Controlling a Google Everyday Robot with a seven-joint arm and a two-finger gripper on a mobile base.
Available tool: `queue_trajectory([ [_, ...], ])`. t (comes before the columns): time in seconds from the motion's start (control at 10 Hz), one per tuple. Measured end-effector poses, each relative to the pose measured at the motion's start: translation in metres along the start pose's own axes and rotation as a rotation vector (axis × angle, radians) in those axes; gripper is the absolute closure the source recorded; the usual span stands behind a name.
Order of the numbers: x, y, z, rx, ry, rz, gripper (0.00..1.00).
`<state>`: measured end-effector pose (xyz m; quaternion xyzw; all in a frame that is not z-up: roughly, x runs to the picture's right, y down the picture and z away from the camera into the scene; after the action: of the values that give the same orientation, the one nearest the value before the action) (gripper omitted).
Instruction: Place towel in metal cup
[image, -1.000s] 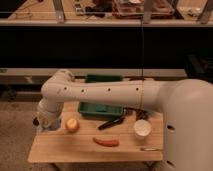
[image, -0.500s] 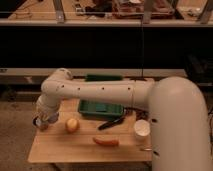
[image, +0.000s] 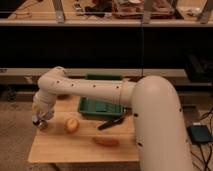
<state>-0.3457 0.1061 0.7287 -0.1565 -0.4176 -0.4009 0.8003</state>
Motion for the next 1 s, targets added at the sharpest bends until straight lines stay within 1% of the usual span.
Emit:
queue_trajectory([
  [0.3, 0.001, -0.010, 0.013, -0.016, -0.019, -0.020, 1.00],
  [0.5, 0.001, -0.014, 0.022, -0.038, -0.025, -0.031, 0.98],
  [0.6, 0.001, -0.014, 0.026, -0.047, -0.026, -0.032, 0.93],
  [0.7, 0.000, -0.015, 0.033, -0.061, -0.028, -0.036, 0.80],
  [0.8, -0.001, -0.016, 0.036, -0.068, -0.029, -0.040, 0.73],
  [1.0, -0.001, -0.017, 0.042, -0.079, -0.031, -0.044, 0.53],
])
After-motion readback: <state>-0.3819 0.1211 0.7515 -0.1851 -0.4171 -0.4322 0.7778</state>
